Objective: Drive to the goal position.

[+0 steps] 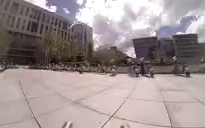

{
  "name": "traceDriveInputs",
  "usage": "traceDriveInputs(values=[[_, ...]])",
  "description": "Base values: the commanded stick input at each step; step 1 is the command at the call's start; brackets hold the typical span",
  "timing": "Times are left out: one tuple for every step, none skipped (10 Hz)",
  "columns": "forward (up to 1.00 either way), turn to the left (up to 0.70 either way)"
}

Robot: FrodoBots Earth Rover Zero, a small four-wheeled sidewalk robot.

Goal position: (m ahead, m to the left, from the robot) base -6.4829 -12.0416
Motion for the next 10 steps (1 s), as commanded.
traceDriveInputs(values=[[0.70, -0.35], [0.70, -0.35], [0.70, -0.35], [0.70, -0.35], [0.70, -0.35], [0.70, -0.35], [0.70, -0.35], [0.70, -0.35], [0.70, -0.35], [0.70, -0.35]])
